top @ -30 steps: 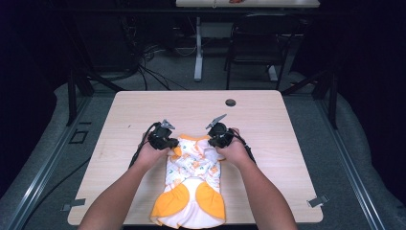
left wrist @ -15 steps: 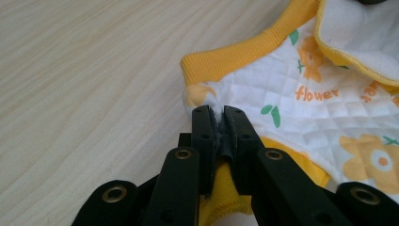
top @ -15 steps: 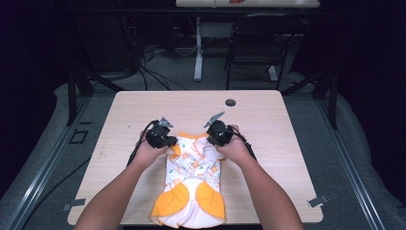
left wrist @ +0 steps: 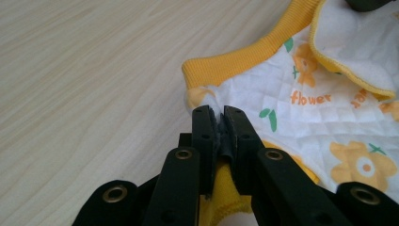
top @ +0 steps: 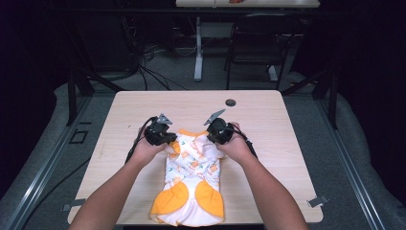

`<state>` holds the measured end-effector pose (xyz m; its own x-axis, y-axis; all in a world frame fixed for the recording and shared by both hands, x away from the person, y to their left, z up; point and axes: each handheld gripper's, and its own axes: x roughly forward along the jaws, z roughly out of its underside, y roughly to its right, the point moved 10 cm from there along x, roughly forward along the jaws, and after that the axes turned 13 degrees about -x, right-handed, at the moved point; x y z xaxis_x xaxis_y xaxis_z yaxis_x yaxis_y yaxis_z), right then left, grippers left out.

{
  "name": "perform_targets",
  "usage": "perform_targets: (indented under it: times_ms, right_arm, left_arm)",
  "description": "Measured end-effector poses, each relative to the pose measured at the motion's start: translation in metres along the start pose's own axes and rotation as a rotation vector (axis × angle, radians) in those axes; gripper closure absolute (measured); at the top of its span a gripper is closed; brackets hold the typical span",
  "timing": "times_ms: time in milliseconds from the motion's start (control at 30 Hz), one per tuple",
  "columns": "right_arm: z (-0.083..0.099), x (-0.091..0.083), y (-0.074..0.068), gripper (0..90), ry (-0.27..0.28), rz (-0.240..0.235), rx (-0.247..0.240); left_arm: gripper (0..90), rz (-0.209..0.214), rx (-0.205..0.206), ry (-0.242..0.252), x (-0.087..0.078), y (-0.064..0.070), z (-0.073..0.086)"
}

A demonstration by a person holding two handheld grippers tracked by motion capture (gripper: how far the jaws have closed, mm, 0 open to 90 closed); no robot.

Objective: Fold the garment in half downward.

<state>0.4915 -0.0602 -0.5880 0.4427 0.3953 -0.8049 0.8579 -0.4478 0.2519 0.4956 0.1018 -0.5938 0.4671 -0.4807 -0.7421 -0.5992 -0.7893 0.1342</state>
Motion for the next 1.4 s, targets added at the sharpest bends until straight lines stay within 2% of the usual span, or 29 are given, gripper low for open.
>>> perform_targets:
  times_ms: [300, 667, 1033, 1167, 1233, 1400]
  right_arm:
    - [-0.009, -0.007, 0.003, 86.7, 0.018, 0.013, -0.009]
    - [-0.022, -0.021, 0.014, 86.7, 0.037, 0.048, -0.033]
    - [-0.036, -0.034, 0.024, 86.7, 0.074, 0.097, -0.042]
    - [-0.041, -0.040, 0.028, 86.7, 0.099, 0.111, -0.038]
    - [-0.041, -0.043, 0.029, 86.7, 0.107, 0.119, -0.041]
    - [-0.041, -0.046, 0.025, 86.7, 0.120, 0.118, -0.057]
  left_arm:
    - [84.0, -0.010, 0.012, 0.019, -0.010, -0.001, -0.010]
    - [84.0, -0.029, 0.016, 0.047, -0.021, -0.007, -0.022]
    - [84.1, -0.045, 0.022, 0.104, -0.035, -0.010, -0.041]
    - [84.1, -0.045, 0.028, 0.141, -0.042, -0.010, -0.048]
    - [84.0, -0.041, 0.036, 0.157, -0.044, -0.008, -0.050]
    - [84.0, -0.028, 0.057, 0.151, -0.047, -0.005, -0.044]
